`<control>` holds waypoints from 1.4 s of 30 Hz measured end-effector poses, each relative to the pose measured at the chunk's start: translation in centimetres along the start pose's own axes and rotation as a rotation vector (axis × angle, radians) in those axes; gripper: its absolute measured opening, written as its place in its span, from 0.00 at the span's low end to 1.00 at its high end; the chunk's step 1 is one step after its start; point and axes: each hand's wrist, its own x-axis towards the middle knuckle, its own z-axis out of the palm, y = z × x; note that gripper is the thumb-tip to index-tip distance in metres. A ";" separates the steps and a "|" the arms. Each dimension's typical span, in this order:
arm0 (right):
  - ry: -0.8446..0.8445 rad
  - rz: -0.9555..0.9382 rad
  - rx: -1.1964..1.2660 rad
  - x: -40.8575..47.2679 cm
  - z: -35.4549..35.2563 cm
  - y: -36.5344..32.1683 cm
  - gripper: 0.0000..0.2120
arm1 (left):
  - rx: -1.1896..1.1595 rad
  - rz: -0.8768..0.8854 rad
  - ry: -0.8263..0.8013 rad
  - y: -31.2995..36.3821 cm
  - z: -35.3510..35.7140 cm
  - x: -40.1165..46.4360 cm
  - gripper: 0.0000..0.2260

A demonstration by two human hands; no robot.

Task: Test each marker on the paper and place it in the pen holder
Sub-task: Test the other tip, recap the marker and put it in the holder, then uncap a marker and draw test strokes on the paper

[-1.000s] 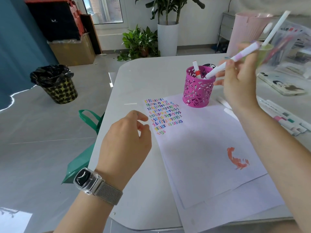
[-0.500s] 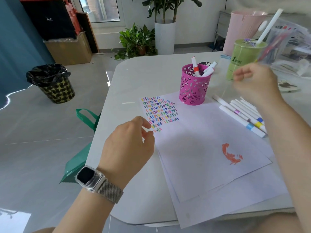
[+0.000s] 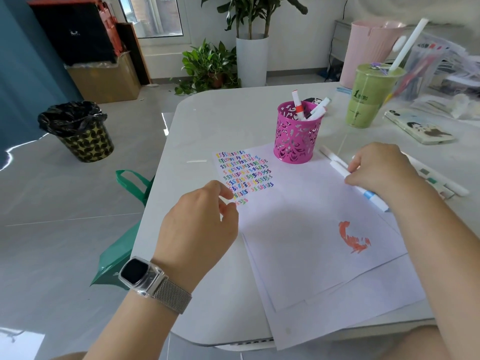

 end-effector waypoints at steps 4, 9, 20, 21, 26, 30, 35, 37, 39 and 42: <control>-0.048 0.027 -0.097 -0.4 -0.4 -0.3 0.08 | -0.012 0.004 0.005 -0.2 -0.1 0.2 0.06; 0.023 -0.043 -0.023 -1.7 -2.0 -0.8 0.12 | 0.007 0.009 -0.009 -0.2 -0.2 0.1 0.07; -0.475 -0.332 1.266 -9.6 -1.7 -9.3 0.06 | -0.515 -0.009 -0.346 1.5 -0.7 -0.3 0.12; -0.462 -0.377 1.264 -10.0 -1.4 -9.8 0.08 | -0.611 -0.032 -0.350 1.7 -0.9 -0.3 0.11; -0.291 -0.461 1.073 -10.6 -1.1 -10.6 0.14 | -0.851 -0.214 -0.367 2.2 -2.1 -0.2 0.16; -0.329 -0.396 1.105 -11.1 -1.0 -10.6 0.12 | -0.842 -0.177 -0.428 2.5 -1.8 -0.3 0.15; -0.371 -0.398 1.201 -11.4 -1.2 -10.8 0.14 | -0.912 -0.192 -0.544 2.4 -1.8 -0.4 0.14; -0.362 -0.437 1.161 -11.4 -1.2 -10.9 0.13 | -0.996 -0.220 -0.579 2.7 -1.9 -0.6 0.12; -0.366 -0.446 1.165 -11.2 -1.2 -10.8 0.12 | -1.081 -0.256 -0.599 2.9 -1.9 -0.7 0.12; -0.352 -0.447 1.169 -10.9 -1.2 -10.7 0.15 | -1.116 -0.262 -0.617 2.8 -2.0 -0.6 0.14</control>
